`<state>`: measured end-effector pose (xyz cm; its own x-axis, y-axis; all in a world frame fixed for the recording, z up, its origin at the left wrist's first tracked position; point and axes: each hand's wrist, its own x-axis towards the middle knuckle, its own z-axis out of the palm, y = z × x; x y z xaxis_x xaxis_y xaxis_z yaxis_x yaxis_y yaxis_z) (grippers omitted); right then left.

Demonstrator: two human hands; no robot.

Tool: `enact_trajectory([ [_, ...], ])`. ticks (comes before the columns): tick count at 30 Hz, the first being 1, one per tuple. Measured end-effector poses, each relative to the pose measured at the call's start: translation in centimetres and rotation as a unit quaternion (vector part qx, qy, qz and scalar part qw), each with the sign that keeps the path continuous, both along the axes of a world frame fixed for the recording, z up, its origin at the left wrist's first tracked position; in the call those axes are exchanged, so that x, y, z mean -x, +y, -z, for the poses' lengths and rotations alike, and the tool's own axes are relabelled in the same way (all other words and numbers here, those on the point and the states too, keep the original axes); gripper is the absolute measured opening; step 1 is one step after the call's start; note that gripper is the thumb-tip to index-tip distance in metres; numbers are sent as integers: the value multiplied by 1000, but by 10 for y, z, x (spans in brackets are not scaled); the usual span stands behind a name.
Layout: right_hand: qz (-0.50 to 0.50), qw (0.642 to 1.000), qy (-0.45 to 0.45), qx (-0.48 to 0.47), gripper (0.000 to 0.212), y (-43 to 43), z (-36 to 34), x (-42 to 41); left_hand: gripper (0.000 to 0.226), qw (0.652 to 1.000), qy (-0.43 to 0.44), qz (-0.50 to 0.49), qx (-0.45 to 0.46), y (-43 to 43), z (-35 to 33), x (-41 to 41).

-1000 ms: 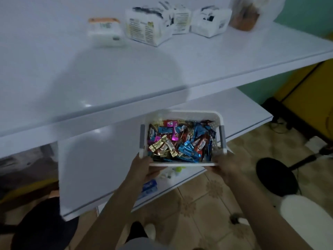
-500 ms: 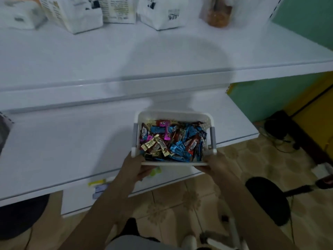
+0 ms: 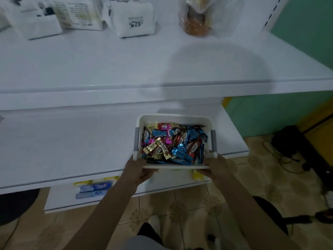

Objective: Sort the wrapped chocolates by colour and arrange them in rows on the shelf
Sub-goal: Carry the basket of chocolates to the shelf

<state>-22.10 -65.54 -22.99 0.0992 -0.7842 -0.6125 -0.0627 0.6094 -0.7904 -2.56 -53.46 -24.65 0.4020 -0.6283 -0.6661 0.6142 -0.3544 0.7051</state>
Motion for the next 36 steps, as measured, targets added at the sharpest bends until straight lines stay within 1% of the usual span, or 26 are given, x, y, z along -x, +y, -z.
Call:
enact_trajectory([
  [2, 3, 1000, 9, 2, 16, -17, 1, 7, 27, 1000, 4, 12, -5, -18, 4, 4],
  [4, 7, 1000, 6, 4, 17, -33, 5, 14, 34, 1000, 9, 22, -4, -36, 7, 8],
  [6, 13, 1000, 2, 6, 16, -46, 7, 18, 38, 999, 11, 30, -2, -53, 11, 10],
  [10, 8, 1000, -23, -19, 13, -66, 14, 29, 36, 999, 1, 37, -15, -74, 9, 19],
  [12, -5, 1000, -16, -21, 16, -79, 16, 33, 34, 1000, 1, 26, -16, -80, 8, 27],
  [14, -28, 999, -14, -28, 21, -96, 24, 37, 34, 1000, 6, 4, -21, -87, 10, 35],
  [16, -58, 998, -14, -36, 21, -114, 32, 40, 32, 999, 8, -25, -19, -93, 15, 44],
  [19, -123, 991, 0, -46, 24, -145, 40, 45, 23, 997, 1, -78, -11, -102, 20, 64],
  [24, -234, 970, 38, -63, 32, -188, 55, 49, 12, 987, 11, -163, -1, -111, 31, 102],
  [27, -273, 957, 57, -81, 35, -196, 62, 43, 14, 978, 15, -206, -11, -109, 41, 114],
  [31, -293, 951, 52, -79, 49, -198, 70, 35, 26, 977, -2, -208, -35, -102, 45, 117],
  [33, -292, 952, 49, -76, 48, -194, 75, 32, 26, 980, -14, -197, -35, -98, 47, 114],
  [36, -283, 956, 45, -69, 37, -185, 83, 26, 18, 984, -37, -171, -21, -92, 53, 103],
])
